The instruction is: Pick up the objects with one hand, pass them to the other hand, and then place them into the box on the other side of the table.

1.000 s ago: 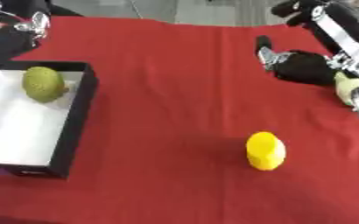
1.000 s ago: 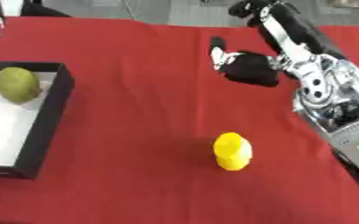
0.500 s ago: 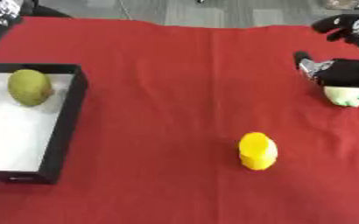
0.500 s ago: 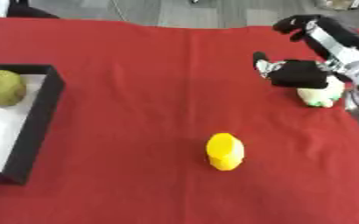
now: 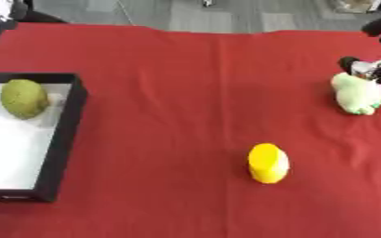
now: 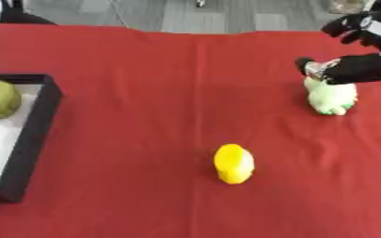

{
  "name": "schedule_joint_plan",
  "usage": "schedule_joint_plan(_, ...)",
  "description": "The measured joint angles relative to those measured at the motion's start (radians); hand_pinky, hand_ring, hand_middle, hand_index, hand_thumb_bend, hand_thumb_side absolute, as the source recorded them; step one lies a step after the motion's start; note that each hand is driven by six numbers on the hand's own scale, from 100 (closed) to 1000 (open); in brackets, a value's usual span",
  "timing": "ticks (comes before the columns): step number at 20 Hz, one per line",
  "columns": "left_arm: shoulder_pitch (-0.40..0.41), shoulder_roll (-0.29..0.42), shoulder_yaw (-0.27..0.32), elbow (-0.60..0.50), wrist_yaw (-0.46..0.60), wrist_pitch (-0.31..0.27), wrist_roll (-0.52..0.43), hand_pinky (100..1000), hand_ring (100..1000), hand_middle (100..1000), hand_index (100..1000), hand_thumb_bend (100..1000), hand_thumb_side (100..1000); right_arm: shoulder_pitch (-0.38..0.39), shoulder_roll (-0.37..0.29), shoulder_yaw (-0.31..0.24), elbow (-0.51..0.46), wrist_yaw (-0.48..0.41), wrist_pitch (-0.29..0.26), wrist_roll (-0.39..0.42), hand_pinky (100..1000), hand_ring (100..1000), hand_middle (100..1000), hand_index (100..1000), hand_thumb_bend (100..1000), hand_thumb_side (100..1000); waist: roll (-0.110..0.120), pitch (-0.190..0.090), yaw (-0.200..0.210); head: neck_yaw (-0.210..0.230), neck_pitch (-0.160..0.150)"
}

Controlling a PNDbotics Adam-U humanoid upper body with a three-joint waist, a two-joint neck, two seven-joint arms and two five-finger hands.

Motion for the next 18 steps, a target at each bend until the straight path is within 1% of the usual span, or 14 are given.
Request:
schedule_joint_plan(3,-0.001,0.000,0.000,0.000,0.000,0.006,0.002,798,729,605,721,100,691,-0.009,-0.012,-0.012,0.068,0.014,-0.045,0.066,982,933,903,923,440,423,0.000,0.002,0.001,-0.004,0.000)
schedule_joint_plan(5,-0.001,0.000,0.000,0.000,0.000,0.011,0.005,798,729,605,721,100,693,-0.013,-0.014,-0.017,0.103,0.025,-0.071,0.095,981,930,898,923,449,401,0.000,0.002,0.001,-0.005,-0.001)
schedule_joint_plan(7,-0.002,0.000,0.000,0.000,0.000,0.017,0.007,798,728,604,720,100,696,-0.017,-0.014,-0.020,0.127,0.032,-0.091,0.115,982,928,893,923,480,386,0.000,0.004,0.001,-0.006,-0.003)
schedule_joint_plan(9,-0.003,0.000,0.000,0.000,0.001,0.021,0.008,798,728,603,719,100,696,-0.017,-0.014,-0.020,0.145,0.040,-0.107,0.130,983,928,893,924,490,381,0.000,0.004,0.002,-0.008,-0.004)
schedule_joint_plan(11,-0.004,0.000,0.000,0.000,0.002,0.023,0.009,798,728,603,719,100,694,-0.018,-0.014,-0.020,0.162,0.049,-0.119,0.143,982,926,890,923,522,353,0.000,0.005,0.004,-0.009,-0.005)
schedule_joint_plan(14,-0.005,0.000,-0.001,0.000,0.002,0.028,0.010,797,728,603,718,100,695,-0.018,-0.014,-0.018,0.188,0.059,-0.136,0.159,983,926,889,926,533,367,0.000,0.006,0.005,-0.009,-0.007)
schedule_joint_plan(18,-0.005,0.000,-0.004,0.000,0.002,0.038,0.015,797,728,601,716,100,701,-0.017,-0.013,-0.015,0.215,0.067,-0.156,0.177,983,925,888,933,522,378,0.000,0.012,0.007,-0.009,-0.007)
